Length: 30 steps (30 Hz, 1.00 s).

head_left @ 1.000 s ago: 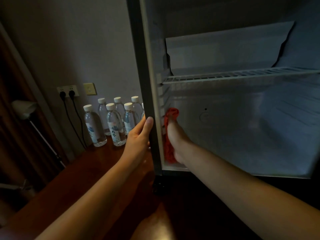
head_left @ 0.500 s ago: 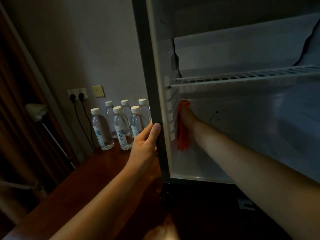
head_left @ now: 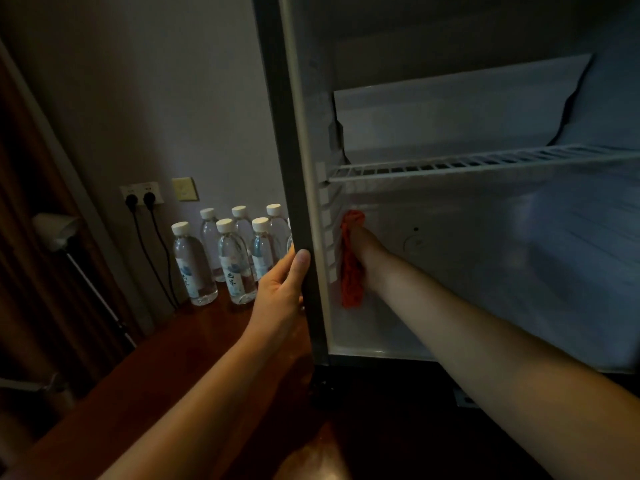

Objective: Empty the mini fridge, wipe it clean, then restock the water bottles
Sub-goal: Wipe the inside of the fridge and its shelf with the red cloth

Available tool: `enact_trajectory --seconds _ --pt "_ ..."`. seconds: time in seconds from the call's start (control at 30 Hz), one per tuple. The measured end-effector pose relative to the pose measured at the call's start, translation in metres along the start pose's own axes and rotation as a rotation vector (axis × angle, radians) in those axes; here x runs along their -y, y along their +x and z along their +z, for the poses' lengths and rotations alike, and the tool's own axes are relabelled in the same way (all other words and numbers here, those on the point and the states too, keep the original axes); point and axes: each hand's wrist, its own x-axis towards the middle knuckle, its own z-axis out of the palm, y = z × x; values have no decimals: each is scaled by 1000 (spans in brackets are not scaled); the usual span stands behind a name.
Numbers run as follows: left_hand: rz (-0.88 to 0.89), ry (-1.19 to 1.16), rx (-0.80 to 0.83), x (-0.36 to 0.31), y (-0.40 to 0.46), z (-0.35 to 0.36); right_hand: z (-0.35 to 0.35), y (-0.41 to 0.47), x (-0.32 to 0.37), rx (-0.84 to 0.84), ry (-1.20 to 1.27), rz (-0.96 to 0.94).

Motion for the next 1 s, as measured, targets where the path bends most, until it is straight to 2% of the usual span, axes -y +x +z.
enact_trajectory --seconds 0.33,0.5,0.57,0.63,0.73,0.77,0.83,0.93,1.0 --pt "20 23 -31 1 -3 2 6 -54 -34 -227 -159 -41" --pt "41 50 -30 7 -24 5 -4 -82 -45 -291 -108 -143" --pt "49 136 -25 18 -38 -1 -12 -88 -42 -324 -98 -180" --pt "66 404 2 28 -50 -12 -20 -94 -33 -359 -168 -256" --pt "-57 968 177 40 -65 -28 -30 -104 -16 -315 -486 -512" --pt "-108 1096 236 44 -68 -31 -32 -108 -13 -272 -654 -596" --pt "-148 1210 289 52 -76 -33 -38 -110 -17 -203 -1042 -673" --pt "-109 1263 264 61 -90 -32 -51 -105 -40 -115 -1494 -513" --pt "-84 1298 272 64 -96 -32 -58 -106 -57 -48 -1607 -398"
